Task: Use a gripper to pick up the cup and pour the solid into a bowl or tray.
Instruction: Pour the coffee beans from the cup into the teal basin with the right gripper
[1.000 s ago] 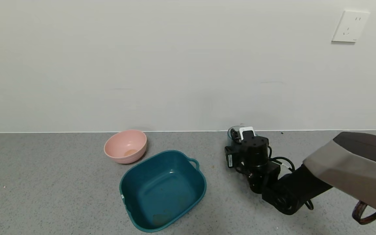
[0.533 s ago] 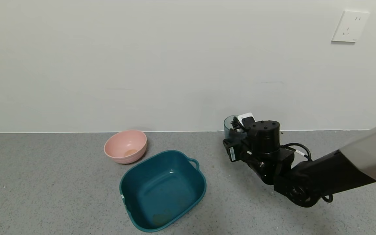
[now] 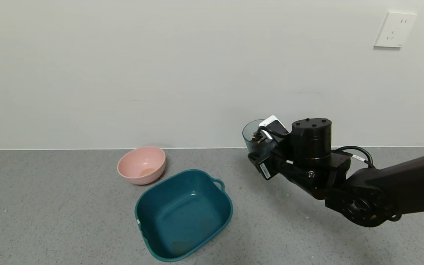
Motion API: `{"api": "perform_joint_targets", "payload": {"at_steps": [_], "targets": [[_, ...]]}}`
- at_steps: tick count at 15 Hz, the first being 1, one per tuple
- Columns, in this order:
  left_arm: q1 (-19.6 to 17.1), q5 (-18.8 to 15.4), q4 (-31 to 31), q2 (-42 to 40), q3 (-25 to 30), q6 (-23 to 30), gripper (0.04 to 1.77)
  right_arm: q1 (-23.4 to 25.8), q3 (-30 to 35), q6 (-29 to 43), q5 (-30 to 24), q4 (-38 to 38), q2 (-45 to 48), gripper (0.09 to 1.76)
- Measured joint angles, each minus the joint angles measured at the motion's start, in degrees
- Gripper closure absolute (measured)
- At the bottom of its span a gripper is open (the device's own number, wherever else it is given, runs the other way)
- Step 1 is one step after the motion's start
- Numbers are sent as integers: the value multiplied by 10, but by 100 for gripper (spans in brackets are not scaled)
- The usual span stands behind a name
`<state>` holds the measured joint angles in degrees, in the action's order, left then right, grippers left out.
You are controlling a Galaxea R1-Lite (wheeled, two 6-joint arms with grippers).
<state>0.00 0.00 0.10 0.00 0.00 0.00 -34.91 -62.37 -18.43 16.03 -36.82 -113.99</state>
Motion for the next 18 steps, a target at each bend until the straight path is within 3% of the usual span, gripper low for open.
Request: {"api": "perform_joint_targets", "payload": {"at_steps": [11, 18], "targets": [[0, 0, 0, 0, 0, 0, 6, -61, -108, -102, 4, 230, 14, 53], [0, 0, 0, 0, 0, 0, 6, -90, -130, -204, 39, 274, 2, 53]]}}
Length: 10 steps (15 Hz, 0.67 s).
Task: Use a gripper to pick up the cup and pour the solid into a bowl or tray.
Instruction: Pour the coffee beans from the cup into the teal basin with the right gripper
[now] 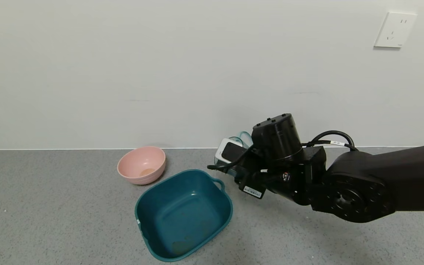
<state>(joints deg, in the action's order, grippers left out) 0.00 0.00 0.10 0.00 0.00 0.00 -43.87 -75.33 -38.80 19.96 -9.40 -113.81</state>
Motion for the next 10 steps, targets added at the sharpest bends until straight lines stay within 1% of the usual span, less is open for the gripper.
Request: {"api": "perform_joint_targets", "payload": {"at_steps": [2, 6, 10], "targets": [[0, 0, 0, 0, 0, 0, 6, -9, -19, -18, 18, 28, -8, 53], [0, 0, 0, 0, 0, 0, 6, -23, -70, -59, 48, 109, -22, 53], [0, 0, 0, 0, 0, 0, 6, -36, -108, -107, 88, 141, -40, 53]]}}
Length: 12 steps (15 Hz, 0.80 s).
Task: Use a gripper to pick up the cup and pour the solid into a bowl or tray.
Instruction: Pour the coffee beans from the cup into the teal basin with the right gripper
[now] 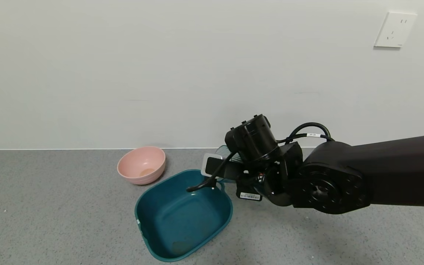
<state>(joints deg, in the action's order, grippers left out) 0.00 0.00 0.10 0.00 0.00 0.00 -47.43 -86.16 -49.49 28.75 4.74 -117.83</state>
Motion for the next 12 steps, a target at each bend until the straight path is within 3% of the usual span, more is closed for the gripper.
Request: {"api": "perform_joint_targets", "payload": {"at_steps": [12], "targets": [[0, 0, 0, 0, 0, 0, 6, -19, -23, -148, 66, 3, -31, 53]]}}
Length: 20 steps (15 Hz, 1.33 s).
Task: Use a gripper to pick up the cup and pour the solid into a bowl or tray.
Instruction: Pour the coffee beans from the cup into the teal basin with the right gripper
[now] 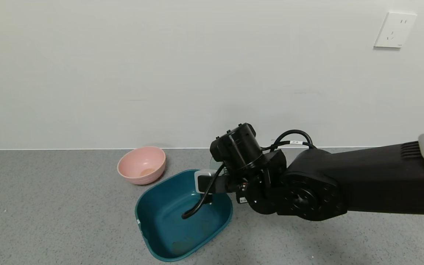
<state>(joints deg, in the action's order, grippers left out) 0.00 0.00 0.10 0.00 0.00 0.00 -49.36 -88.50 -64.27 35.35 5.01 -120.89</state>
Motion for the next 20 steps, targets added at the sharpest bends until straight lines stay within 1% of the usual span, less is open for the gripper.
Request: {"api": "perform_joint_targets", "payload": {"at_steps": [8, 9, 11, 20], "targets": [[0, 0, 0, 0, 0, 0, 6, -8, -32, -82, 8, -1, -22, 53], [0, 0, 0, 0, 0, 0, 6, -8, -37, -97, 17, -1, -25, 53], [0, 0, 0, 0, 0, 0, 6, -12, -45, -109, 27, 1, -30, 53], [0, 0, 0, 0, 0, 0, 6, -25, -56, -169, 33, 2, -47, 53]]}}
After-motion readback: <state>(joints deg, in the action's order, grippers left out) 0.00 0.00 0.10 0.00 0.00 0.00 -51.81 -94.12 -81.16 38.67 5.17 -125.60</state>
